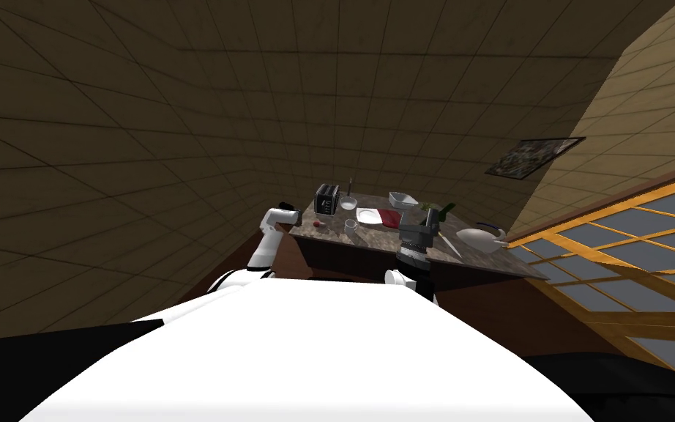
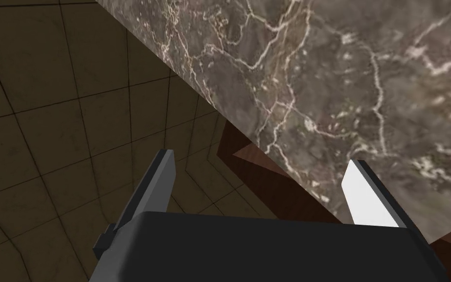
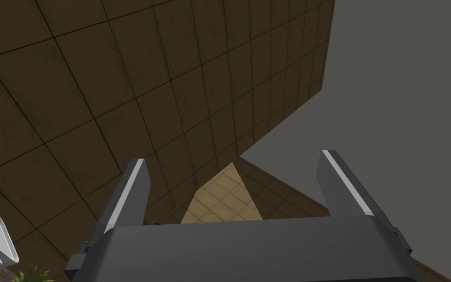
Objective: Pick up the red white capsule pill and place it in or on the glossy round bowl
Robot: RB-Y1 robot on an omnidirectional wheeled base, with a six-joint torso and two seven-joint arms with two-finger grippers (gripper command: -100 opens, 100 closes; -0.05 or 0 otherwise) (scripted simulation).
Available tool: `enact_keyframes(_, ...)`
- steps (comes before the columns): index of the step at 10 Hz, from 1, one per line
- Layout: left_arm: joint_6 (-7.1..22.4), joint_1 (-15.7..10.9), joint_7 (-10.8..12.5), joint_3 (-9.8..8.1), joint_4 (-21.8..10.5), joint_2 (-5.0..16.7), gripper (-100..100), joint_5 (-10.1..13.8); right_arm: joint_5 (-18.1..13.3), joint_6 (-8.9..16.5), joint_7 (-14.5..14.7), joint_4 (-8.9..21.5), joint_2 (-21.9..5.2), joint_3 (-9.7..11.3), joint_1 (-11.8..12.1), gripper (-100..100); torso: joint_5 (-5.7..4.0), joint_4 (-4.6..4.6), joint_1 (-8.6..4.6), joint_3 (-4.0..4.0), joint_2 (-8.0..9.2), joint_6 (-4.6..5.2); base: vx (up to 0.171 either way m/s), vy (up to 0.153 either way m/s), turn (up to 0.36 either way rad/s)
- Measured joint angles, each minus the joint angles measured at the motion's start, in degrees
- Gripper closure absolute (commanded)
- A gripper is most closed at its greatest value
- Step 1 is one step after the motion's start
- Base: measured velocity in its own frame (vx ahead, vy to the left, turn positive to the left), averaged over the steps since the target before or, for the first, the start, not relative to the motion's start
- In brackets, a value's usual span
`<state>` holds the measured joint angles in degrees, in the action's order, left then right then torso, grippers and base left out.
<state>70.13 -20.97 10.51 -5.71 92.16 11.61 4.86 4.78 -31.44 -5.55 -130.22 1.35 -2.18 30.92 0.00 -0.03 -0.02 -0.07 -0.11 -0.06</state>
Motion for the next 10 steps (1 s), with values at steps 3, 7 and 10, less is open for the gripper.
enact_keyframes(3, 4.3, -2.2, 0.0, 0.83, -2.1, -0.5, -100, 0.7, 0.0, 0.0, 0.0, 0.0, 0.0, 0.0, 0.0, 0, 0.0, 0.0, 0.0, 0.01, 0.02, -0.02, 0.026, -0.002, -0.028)
enact_keyframes(7, 10.9, -5.4, 0.0, 2.32, -4.7, -1.5, -100, 1.7, 0.0, 0.0, 0.0, 0.0, 0.0, 0.0, 0.0, 0, 0.0, -0.01, -0.01, -0.01, -0.01, -0.02, 0.03, 0.0, -0.04)
enact_keyframes(10, 14.8, -8.6, 0.0, 3.6, -8.6, -2.5, -100, 2.5, 0.0, 0.0, 0.0, 0.0, 0.0, 0.0, 0.0, 0, -0.01, -0.01, -0.03, -0.02, -0.04, 0.0, 0.032, -0.002, -0.028)
